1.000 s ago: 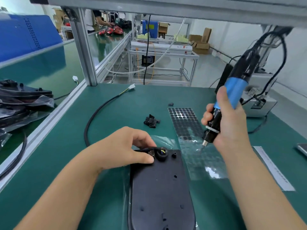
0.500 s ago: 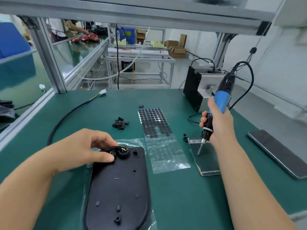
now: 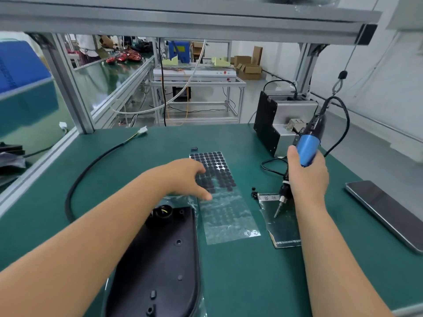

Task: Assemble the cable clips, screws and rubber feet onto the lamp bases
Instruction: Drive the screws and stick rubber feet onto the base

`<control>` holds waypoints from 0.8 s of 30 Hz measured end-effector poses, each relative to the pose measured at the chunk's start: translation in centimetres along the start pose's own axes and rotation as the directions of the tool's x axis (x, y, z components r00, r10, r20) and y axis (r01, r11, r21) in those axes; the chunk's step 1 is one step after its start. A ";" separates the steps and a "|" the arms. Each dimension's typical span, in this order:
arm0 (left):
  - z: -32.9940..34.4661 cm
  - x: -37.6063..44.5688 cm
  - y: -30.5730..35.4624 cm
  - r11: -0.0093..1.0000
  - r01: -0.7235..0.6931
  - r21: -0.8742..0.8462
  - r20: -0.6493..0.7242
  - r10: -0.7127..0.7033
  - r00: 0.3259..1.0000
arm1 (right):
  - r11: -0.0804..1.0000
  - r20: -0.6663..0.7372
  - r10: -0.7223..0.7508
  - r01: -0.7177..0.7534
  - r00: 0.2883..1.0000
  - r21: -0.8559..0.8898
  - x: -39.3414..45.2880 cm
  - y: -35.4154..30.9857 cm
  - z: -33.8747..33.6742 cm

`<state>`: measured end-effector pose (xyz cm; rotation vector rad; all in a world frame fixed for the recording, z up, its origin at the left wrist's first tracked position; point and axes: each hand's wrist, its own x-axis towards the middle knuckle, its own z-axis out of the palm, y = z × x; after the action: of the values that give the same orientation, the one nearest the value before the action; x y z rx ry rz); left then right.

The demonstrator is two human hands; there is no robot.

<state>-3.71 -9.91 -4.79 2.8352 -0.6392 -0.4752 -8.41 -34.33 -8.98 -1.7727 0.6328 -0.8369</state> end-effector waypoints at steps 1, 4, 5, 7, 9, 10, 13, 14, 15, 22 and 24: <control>0.3 0.8 0.2 0.999 0.008 0.034 0.041 -0.009 0.999 | 0.992 -0.068 -0.056 0.048 0.996 -0.118 -0.1 0.1 -0.1; 0.8 2.7 0.2 0.995 0.013 0.098 0.092 -0.023 0.995 | 0.937 -0.205 -0.198 0.124 0.958 -0.326 -0.6 -0.5 0.1; 0.9 3.0 0.1 0.995 0.012 0.103 0.088 -0.022 0.996 | 0.926 -0.227 -0.257 0.172 0.939 -0.337 -1.0 -0.9 0.2; 1.0 3.4 0.0 0.996 0.006 0.092 0.065 -0.012 0.998 | 0.893 -0.216 -0.414 0.350 0.884 -0.281 -1.8 -1.4 0.8; 1.2 3.5 -0.4 0.998 -0.009 0.067 0.024 0.008 1.000 | 0.826 -0.030 -0.555 0.546 0.831 -0.142 -2.7 -1.7 1.7; 1.3 3.5 -0.5 0.998 -0.019 0.052 -0.005 0.019 1.000 | 0.796 0.150 -0.585 0.600 0.797 -0.084 -3.1 -1.9 2.3; 1.8 3.5 -0.8 0.999 -0.033 0.012 -0.081 0.033 0.996 | 0.708 0.722 -0.393 0.688 0.570 -0.157 -3.8 -2.0 4.7; 1.8 3.5 -0.9 1.000 -0.028 0.008 -0.097 0.029 0.995 | 0.666 0.805 -0.305 0.718 0.508 -0.201 -3.8 -2.1 5.5; 1.9 3.5 -0.9 1.000 -0.022 0.006 -0.108 0.023 0.994 | 0.629 0.844 -0.250 0.742 0.475 -0.231 -3.8 -2.1 6.1; 2.2 3.6 -1.4 0.990 -0.035 -0.135 -0.210 0.007 0.978 | 0.651 0.794 -0.300 0.722 0.528 -0.234 -3.7 -1.5 7.4; 2.1 3.5 -1.5 0.983 -0.047 -0.178 -0.210 0.008 0.978 | 0.674 0.782 -0.298 0.701 0.547 -0.234 -3.8 -1.2 7.5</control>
<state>-0.88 -10.42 -8.09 2.6518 -0.5623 -0.2141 -4.81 -26.81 -10.47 -2.6628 -0.2647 -0.2765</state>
